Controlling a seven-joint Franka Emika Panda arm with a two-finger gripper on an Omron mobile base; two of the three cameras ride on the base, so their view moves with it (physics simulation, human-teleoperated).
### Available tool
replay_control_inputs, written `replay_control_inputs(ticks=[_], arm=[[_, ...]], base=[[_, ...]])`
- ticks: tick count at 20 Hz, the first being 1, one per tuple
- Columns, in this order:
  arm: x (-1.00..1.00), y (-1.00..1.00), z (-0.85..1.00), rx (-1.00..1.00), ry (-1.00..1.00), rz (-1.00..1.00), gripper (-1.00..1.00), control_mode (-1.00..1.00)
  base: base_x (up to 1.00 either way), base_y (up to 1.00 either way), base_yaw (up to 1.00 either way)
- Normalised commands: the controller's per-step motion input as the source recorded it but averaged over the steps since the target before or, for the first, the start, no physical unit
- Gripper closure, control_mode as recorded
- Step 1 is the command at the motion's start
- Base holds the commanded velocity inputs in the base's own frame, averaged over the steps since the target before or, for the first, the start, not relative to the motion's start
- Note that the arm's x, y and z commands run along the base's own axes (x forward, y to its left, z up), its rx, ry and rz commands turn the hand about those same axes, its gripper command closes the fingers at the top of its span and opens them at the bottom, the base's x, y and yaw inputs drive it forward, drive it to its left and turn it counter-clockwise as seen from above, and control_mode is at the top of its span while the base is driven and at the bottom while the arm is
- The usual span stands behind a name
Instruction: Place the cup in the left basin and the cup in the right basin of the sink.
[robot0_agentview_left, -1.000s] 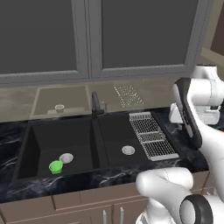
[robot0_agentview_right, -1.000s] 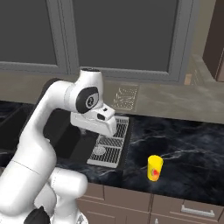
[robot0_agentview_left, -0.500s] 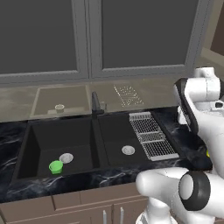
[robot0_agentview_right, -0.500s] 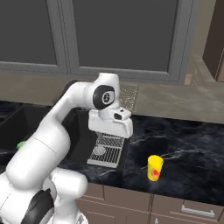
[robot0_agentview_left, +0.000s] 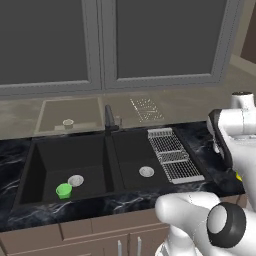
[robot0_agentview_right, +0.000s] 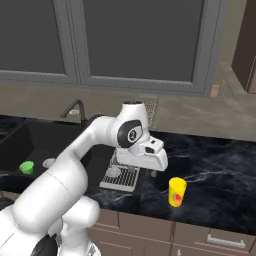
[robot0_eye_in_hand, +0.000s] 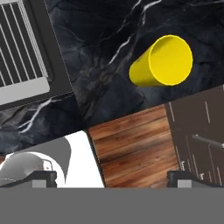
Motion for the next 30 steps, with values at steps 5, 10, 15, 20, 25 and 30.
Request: replay_control_inputs(ticks=[5, 10, 15, 20, 25, 30], arm=[[0.03, -0.43, 0.19, 0.0, 0.0, 0.08, -1.0, -1.0], [0.13, -0.25, 0.03, 0.02, 0.03, 0.01, -1.0, -1.0], [0.34, -0.15, 0.0, 0.07, 0.02, 0.06, -1.0, -1.0], [0.16, -0.11, 0.0, 0.12, -0.01, 0.06, -1.0, -1.0], [0.1, -0.18, -0.1, 0.1, 0.0, 0.02, -1.0, -1.0], [0.0, -0.07, -0.09, 0.04, 0.0, 0.0, -1.0, -1.0]], base=[[0.0, 0.0, 0.0], [0.0, 0.0, 0.0], [0.0, 0.0, 0.0], [0.0, 0.0, 0.0], [0.0, 0.0, 0.0], [0.0, 0.0, 0.0]])
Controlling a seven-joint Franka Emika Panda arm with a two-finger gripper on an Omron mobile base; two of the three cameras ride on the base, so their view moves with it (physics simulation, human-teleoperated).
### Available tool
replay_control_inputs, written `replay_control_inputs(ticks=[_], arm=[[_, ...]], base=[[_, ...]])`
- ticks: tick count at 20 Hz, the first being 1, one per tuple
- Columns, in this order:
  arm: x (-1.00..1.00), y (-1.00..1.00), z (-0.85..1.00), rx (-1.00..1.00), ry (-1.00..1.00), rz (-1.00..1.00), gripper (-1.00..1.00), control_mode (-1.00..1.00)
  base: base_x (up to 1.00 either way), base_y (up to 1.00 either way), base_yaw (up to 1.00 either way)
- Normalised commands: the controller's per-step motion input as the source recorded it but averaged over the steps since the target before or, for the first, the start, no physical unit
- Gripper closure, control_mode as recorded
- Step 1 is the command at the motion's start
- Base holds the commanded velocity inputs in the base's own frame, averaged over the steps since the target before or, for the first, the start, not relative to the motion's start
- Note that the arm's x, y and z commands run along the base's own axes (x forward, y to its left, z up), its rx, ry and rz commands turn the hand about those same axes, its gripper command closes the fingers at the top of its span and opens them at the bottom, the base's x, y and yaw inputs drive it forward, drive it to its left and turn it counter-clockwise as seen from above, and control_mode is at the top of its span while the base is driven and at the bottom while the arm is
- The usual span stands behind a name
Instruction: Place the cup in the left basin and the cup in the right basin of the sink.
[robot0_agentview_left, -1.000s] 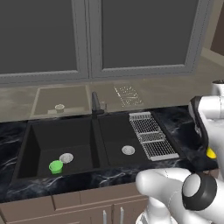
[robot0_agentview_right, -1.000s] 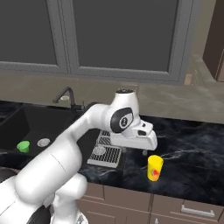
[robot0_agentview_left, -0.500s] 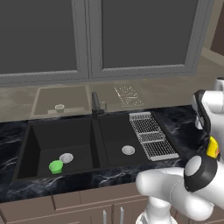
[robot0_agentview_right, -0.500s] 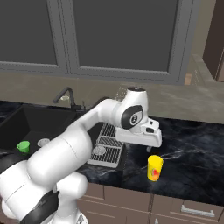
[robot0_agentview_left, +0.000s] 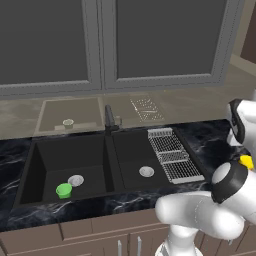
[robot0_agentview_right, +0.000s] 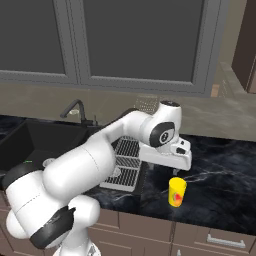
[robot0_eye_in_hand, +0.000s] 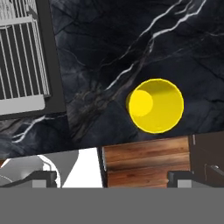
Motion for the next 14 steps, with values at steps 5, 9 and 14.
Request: replay_control_inputs(ticks=[5, 9, 14], arm=[[0.04, 0.0, -0.23, 0.01, -0.07, 0.0, -1.0, -1.0], [0.14, 0.0, -0.2, 0.0, -0.11, 0.0, -1.0, -1.0], [0.11, -0.02, -0.08, 0.0, -0.06, 0.0, -1.0, -1.0]], base=[[0.0, 0.0, 0.0], [0.0, 0.0, 0.0], [0.0, 0.0, 0.0]])
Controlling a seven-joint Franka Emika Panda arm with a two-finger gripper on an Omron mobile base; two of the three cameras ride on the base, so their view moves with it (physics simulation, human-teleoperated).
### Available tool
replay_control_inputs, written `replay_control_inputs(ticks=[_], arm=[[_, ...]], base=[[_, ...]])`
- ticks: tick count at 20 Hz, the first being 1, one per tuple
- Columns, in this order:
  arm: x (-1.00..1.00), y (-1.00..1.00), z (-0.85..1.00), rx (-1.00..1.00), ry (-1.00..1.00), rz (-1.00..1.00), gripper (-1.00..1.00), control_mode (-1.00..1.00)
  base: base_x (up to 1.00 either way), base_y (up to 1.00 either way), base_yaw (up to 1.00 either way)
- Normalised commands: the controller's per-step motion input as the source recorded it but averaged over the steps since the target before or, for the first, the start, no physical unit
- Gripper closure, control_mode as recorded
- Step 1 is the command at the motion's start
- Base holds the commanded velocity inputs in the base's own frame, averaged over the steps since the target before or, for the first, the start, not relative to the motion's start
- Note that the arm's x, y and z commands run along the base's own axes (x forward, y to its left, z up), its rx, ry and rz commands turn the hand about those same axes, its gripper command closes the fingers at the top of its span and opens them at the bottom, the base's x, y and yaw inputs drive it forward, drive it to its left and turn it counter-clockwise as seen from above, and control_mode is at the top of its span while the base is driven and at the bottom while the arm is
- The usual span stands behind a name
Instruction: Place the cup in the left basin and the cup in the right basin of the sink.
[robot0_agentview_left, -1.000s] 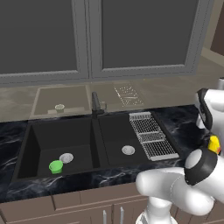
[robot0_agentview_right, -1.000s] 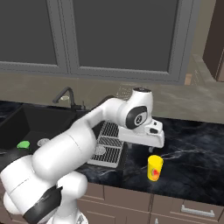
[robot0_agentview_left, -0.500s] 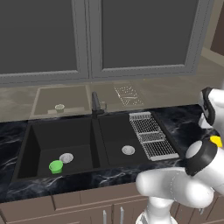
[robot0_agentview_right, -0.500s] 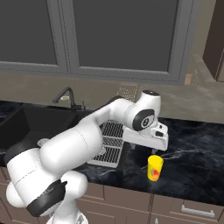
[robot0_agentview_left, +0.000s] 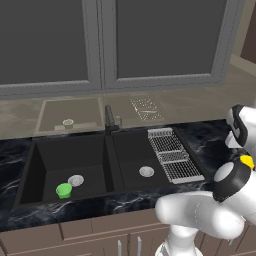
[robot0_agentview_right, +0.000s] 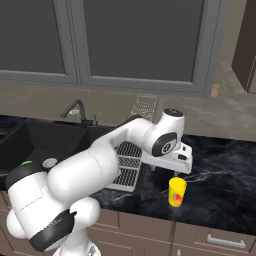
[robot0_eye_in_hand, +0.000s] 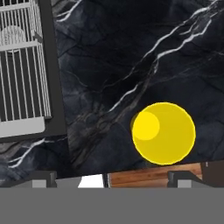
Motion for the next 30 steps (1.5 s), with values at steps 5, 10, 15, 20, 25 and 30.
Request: replay_control_inputs(ticks=[5, 10, 15, 20, 25, 30], arm=[[0.05, -0.13, 0.0, 0.0, 0.01, 0.0, -1.0, -1.0], [0.0, -0.12, -0.01, -0.01, 0.06, 0.0, -1.0, -1.0], [0.01, 0.0, -0.24, -0.02, 0.02, -0.04, -1.0, -1.0], [0.02, 0.0, -0.31, -0.01, 0.0, -0.04, -1.0, -1.0], [0.0, 0.0, -0.31, 0.0, 0.0, -0.04, -1.0, -1.0], [0.0, 0.0, -0.26, 0.0, 0.0, -0.04, -1.0, -1.0]], base=[[0.0, 0.0, 0.0], [0.0, 0.0, 0.0], [0.0, 0.0, 0.0], [0.0, 0.0, 0.0], [0.0, 0.0, 0.0], [0.0, 0.0, 0.0]])
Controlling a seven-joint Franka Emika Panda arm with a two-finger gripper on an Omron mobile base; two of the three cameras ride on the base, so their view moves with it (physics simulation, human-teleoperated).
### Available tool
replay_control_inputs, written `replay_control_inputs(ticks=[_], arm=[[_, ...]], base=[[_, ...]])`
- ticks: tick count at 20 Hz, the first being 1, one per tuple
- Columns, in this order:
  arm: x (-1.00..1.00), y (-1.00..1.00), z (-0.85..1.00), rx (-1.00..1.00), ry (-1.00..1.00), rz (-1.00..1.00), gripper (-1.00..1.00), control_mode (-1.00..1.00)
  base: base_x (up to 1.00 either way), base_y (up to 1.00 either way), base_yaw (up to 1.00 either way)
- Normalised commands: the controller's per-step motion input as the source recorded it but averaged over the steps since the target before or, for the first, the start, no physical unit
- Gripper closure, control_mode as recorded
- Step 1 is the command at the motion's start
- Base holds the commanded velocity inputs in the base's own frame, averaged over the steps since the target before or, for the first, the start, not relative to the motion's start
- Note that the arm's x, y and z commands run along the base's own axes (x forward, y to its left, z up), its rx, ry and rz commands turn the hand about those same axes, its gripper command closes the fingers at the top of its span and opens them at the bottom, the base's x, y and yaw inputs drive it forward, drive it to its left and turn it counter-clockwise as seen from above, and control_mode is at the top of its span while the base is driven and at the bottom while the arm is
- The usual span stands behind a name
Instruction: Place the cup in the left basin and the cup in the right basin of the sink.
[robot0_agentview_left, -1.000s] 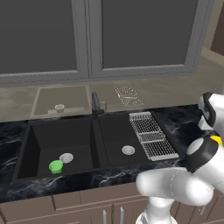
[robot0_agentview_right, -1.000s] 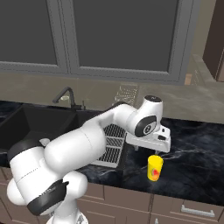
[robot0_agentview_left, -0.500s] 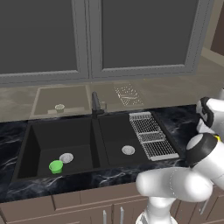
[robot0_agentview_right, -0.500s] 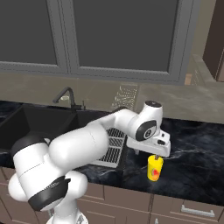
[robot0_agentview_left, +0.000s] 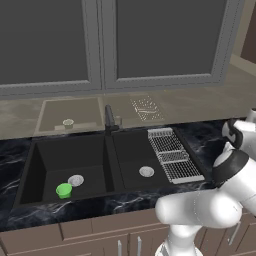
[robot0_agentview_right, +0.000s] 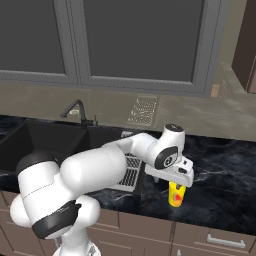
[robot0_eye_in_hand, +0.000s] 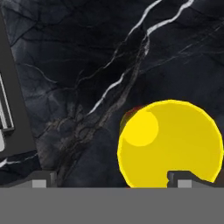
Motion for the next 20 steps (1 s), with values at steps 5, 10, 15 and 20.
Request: replay_control_inputs(ticks=[5, 10, 15, 20], arm=[[0.05, 0.0, -0.18, 0.0, -0.03, -0.01, -1.0, -1.0], [0.1, 0.0, -0.05, 0.0, -0.01, 0.0, -1.0, -1.0], [0.15, 0.0, -0.09, 0.0, 0.0, 0.0, -1.0, -1.0], [0.03, 0.0, -0.16, 0.0, 0.0, 0.0, 1.0, -1.0]], base=[[0.0, 0.0, 0.0], [0.0, 0.0, 0.0], [0.0, 0.0, 0.0], [0.0, 0.0, 0.0]])
